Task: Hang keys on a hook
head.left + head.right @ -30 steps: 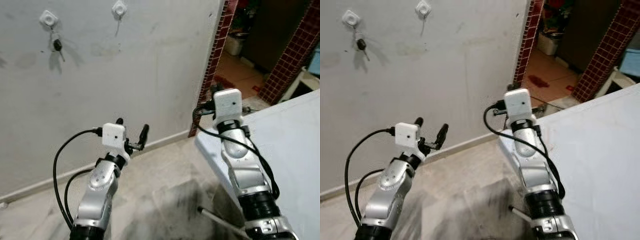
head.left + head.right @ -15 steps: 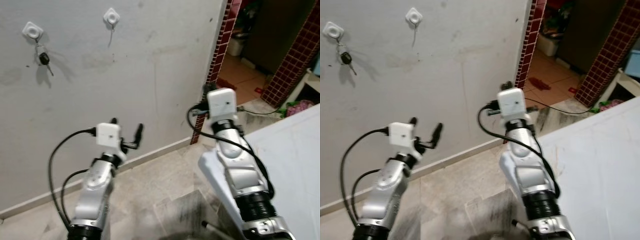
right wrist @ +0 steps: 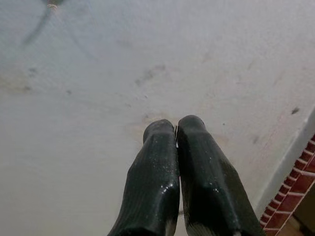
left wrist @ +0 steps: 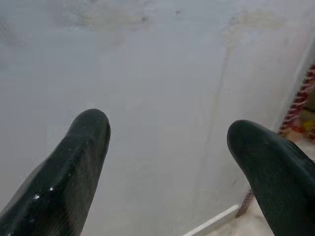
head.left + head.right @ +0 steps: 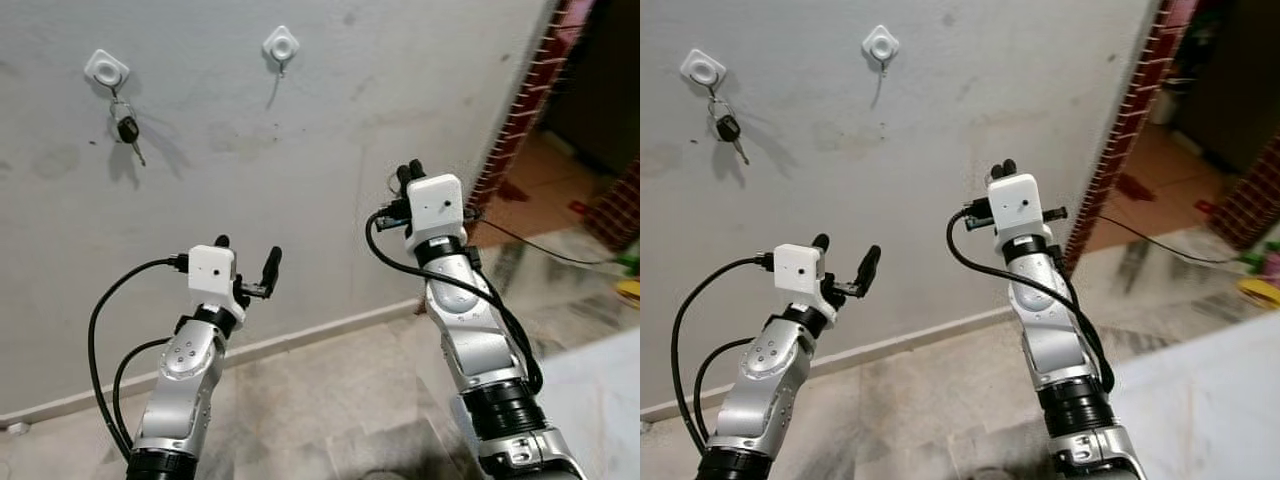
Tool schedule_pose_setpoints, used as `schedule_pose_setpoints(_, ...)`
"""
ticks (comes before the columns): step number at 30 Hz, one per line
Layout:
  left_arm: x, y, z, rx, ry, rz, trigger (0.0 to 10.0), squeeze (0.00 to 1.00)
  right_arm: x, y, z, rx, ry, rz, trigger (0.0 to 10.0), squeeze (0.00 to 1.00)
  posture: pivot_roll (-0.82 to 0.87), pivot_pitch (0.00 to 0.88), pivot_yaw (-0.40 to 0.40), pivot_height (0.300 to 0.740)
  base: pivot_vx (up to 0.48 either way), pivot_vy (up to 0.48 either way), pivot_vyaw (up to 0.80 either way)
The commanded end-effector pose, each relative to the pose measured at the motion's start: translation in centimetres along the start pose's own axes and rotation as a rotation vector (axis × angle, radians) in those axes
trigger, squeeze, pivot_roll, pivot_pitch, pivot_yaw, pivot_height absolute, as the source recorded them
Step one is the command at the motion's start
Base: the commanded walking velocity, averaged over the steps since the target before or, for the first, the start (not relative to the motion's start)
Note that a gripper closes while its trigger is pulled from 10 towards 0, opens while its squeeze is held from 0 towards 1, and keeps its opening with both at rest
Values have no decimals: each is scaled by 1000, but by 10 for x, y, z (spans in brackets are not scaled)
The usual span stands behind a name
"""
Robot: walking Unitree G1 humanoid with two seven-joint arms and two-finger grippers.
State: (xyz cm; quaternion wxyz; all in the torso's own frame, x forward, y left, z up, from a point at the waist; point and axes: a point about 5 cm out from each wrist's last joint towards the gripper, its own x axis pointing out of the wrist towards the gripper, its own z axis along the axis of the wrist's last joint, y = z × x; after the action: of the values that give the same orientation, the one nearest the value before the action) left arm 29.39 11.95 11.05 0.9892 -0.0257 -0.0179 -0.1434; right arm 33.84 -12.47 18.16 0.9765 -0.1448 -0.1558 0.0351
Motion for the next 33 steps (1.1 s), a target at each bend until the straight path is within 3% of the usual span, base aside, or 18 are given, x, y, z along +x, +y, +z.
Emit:
schedule_pose_setpoints(1, -1, 8, 2, 21, -3, 21, 10000, 0, 4, 5, 10, 17, -43, 6, 10000, 0, -45, 78, -12, 740, 277, 0, 0)
schedule_pose_setpoints(6, -1, 8, 3, 15, -9, 24, 10000, 0, 4, 5, 11, 16, -46, 10, 10000, 0, -44, 77, -12, 740, 247, 0, 0)
schedule_pose_setpoints(24, 0, 7, 2, 25, -11, 32, 10000, 0, 5, 6, 12, 22, -56, 24, 10000, 0, -44, 77, -15, 740, 0, 0, 190)
schedule_pose_setpoints(33, 0, 8, 3, 29, -11, 32, 10000, 0, 5, 8, 13, 30, -59, 30, 10000, 0, -39, 73, -13, 740, 0, 0, 788)
